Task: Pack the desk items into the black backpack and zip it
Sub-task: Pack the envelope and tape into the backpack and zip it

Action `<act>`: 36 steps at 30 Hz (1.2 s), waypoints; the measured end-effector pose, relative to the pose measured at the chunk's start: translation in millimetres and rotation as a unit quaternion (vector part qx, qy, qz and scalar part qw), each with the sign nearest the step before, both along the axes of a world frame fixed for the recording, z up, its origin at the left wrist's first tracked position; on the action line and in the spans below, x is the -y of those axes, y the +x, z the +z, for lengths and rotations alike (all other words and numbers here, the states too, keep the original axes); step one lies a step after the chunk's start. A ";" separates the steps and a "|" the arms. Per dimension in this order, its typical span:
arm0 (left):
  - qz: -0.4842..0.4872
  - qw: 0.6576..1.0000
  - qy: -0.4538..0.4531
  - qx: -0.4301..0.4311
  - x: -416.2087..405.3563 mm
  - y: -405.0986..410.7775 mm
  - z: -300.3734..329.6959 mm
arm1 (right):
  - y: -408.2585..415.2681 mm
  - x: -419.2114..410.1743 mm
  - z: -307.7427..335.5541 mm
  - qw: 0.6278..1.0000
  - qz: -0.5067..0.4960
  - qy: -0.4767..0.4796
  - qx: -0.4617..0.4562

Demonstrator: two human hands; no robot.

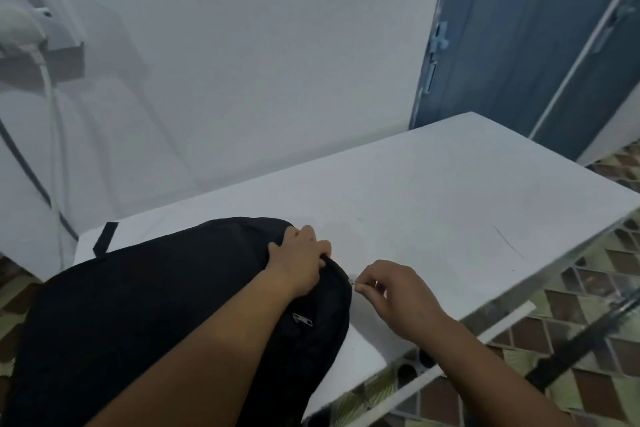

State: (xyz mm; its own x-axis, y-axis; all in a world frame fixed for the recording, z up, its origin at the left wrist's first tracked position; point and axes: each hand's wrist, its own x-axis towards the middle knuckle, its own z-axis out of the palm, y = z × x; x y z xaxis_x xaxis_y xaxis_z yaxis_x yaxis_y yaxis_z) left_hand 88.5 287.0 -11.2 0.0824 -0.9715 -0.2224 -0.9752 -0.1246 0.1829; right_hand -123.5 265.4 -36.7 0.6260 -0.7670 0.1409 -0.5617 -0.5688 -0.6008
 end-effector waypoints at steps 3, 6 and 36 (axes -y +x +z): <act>0.054 0.996 -0.031 -0.069 9.4 2.8 -1.5 | -9.6 -15.4 -3.4 1.000 0.006 -0.007 0.025; 0.121 0.980 -0.085 -0.129 19.5 14.2 2.4 | -8.4 -19.4 -1.2 0.999 0.015 -0.011 0.041; 0.481 0.842 -0.158 -0.186 -66.5 -129.1 15.0 | 3.1 58.1 8.5 0.884 0.198 0.417 0.074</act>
